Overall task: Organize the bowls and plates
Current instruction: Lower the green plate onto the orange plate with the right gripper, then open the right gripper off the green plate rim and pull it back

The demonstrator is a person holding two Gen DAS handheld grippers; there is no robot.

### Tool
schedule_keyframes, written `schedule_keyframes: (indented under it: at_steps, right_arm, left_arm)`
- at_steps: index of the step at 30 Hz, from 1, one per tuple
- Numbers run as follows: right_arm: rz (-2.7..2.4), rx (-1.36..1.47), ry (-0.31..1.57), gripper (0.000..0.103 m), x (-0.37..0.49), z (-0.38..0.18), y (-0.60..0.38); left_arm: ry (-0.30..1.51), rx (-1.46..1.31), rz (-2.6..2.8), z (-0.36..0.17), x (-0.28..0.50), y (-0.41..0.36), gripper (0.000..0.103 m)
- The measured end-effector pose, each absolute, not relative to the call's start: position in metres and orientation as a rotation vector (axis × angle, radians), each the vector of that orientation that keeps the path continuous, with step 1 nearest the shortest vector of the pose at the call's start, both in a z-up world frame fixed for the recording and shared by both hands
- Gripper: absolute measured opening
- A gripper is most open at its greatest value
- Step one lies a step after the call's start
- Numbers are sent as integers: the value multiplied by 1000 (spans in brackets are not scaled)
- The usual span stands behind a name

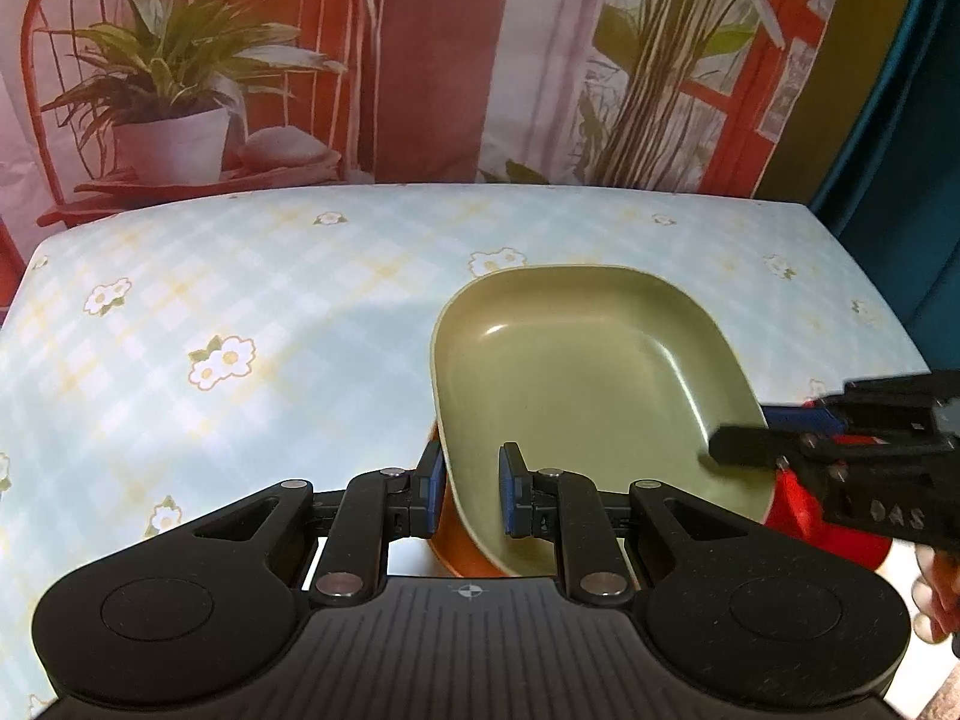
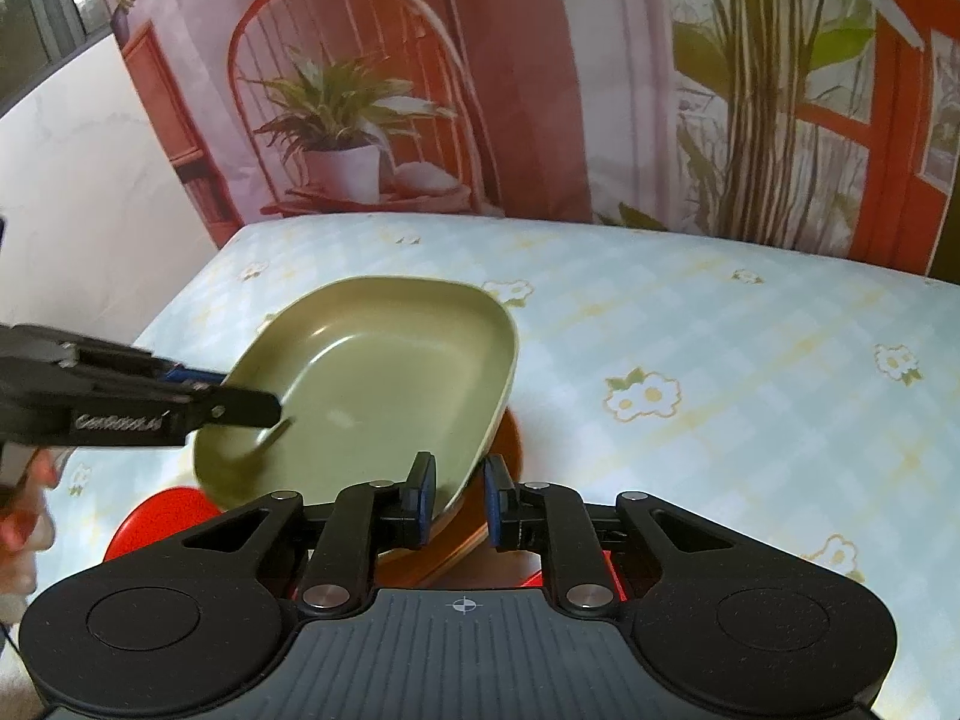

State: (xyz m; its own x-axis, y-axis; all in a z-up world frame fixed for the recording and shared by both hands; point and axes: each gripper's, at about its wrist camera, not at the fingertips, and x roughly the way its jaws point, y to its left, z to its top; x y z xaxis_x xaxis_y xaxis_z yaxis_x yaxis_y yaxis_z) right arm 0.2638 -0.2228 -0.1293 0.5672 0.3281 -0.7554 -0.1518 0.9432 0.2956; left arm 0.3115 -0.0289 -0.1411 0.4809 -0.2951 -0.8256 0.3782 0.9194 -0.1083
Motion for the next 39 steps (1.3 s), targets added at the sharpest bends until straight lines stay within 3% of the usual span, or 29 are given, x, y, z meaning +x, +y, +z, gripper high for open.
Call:
schedule_keyframes:
  at_steps: [31,39]
  right_arm:
    - [362,166,1005,18,249,-137,-205]
    - [327,158,982,23,257,-131,-214]
  left_arm:
    - [1010,132,-416,-153,331,-37,21]
    - [1009,124,-423,-154,331,-36,21]
